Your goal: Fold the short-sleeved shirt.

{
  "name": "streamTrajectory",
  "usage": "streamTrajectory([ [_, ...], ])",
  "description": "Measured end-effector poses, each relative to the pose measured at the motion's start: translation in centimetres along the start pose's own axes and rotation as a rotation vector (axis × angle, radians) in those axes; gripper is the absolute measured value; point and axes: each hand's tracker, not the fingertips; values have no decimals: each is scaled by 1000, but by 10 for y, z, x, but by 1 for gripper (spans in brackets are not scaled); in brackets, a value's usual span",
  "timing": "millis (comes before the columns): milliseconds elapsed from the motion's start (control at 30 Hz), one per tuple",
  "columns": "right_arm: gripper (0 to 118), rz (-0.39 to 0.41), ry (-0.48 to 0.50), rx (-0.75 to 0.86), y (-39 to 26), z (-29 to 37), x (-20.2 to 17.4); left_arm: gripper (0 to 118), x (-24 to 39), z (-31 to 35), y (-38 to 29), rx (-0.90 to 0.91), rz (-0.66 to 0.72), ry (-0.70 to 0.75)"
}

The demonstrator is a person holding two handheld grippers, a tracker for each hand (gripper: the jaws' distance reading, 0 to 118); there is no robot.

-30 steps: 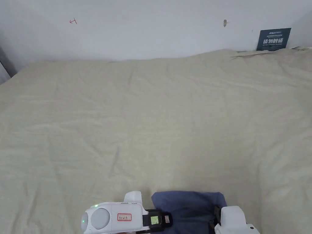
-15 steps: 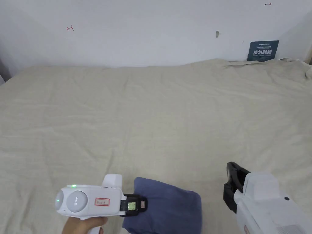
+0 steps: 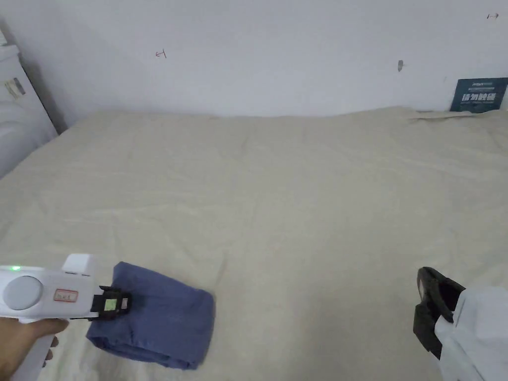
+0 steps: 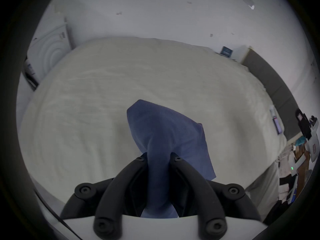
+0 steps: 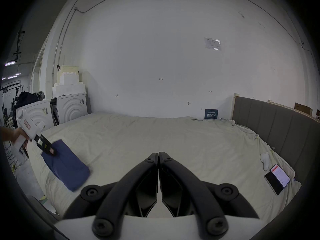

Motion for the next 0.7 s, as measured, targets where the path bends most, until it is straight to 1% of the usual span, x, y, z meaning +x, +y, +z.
streamTrajectory([
  [33, 0, 1, 1, -2, 0, -2, -1, 16, -13, 5, 2, -1, 12, 38],
  [67, 0, 2, 4, -5, 0, -4, -2, 16, -22, 9, 4, -3, -6, 65],
  [133, 0, 3, 4, -8, 0, -8, -4, 16, -42, 13, 7, -19, -9, 163],
  [233, 0, 6, 3, -15, -1, -13, -7, 16, -70, 13, 12, -41, 14, 228],
  [333, 0, -1, 1, -26, -4, -20, -9, 17, -79, -4, 13, -71, 5, 313],
  [400, 0, -9, 1, -39, -7, -24, -10, 17, -80, -18, 13, -108, 7, 302],
  [467, 0, -13, -1, -45, -8, -25, -9, 18, -83, -31, 13, -145, 27, 341],
  [533, 0, -19, -3, -51, -10, -26, -8, 18, -84, -37, 12, -134, 38, 347],
  [600, 0, -17, -6, -54, -10, -26, -7, 19, -89, -40, 12, -135, 84, 356],
  [667, 0, -21, -9, -55, -7, -25, -6, 23, -88, -44, 12, -149, 91, 385],
  [700, 0, -27, -7, -56, -7, -25, -4, 28, -87, -47, 12, -153, 98, 420],
])
